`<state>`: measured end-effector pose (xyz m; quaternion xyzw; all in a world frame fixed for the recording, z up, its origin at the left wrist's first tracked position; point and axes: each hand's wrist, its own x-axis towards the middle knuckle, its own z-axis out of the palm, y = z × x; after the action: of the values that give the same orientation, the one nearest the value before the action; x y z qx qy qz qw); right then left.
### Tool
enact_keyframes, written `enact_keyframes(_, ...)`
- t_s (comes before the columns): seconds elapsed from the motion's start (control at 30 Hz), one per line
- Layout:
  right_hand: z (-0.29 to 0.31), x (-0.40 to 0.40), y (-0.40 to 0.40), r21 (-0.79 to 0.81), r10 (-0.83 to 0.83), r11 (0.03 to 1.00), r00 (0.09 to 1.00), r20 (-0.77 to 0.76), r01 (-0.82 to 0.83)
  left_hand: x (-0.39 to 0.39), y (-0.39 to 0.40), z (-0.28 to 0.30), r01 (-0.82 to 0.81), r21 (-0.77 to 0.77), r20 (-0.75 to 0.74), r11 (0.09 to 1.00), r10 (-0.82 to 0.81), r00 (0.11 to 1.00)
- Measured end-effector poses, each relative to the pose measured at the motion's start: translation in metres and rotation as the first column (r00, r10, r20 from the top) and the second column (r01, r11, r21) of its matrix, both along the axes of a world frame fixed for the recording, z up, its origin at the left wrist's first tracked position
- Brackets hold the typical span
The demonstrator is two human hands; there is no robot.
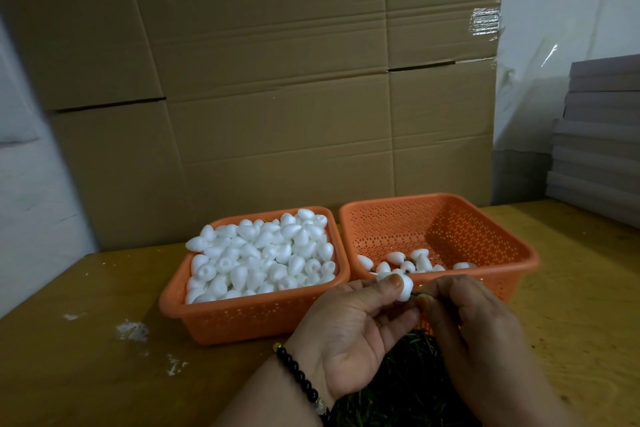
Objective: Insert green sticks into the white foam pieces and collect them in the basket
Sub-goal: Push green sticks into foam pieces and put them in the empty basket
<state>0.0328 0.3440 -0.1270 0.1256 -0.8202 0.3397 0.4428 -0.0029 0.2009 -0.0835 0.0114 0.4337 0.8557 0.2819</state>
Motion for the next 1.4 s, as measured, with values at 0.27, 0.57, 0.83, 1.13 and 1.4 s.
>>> enact_keyframes(0.27, 0.0008, 0.0008, -0.0002, -0.022, -0.001, 1.0, 1.0, 0.014, 0.001, 0.0004, 0.0003, 0.0014, 0.002, 0.001, -0.007, 1.0, -0.002, 1.0)
enact_keyframes(0.57, -0.0016, 0.002, 0.0018, -0.106, 0.053, 0.993, 0.992, 0.112, -0.041, -0.0002, -0.0002, 0.0009, 0.011, 0.005, -0.009, 1.0, -0.011, 1.0)
enact_keyframes(0.83, -0.0015, 0.0032, 0.0036, -0.14, 0.052, 0.989, 0.992, 0.117, -0.035, -0.0037, -0.0056, 0.0, 0.047, -0.075, -0.027, 0.996, -0.049, 0.998)
enact_keyframes(1.13, -0.0027, 0.0031, 0.0025, -0.188, 0.102, 0.979, 0.99, 0.098, -0.082, -0.0042, -0.0071, 0.0018, 0.056, -0.04, -0.016, 0.998, -0.057, 0.998)
enact_keyframes(1.4, 0.005, 0.0064, -0.0008, -0.123, 0.047, 0.991, 0.999, 0.003, -0.047, -0.0039, -0.0065, 0.0007, 0.072, -0.033, -0.051, 0.997, -0.073, 0.996)
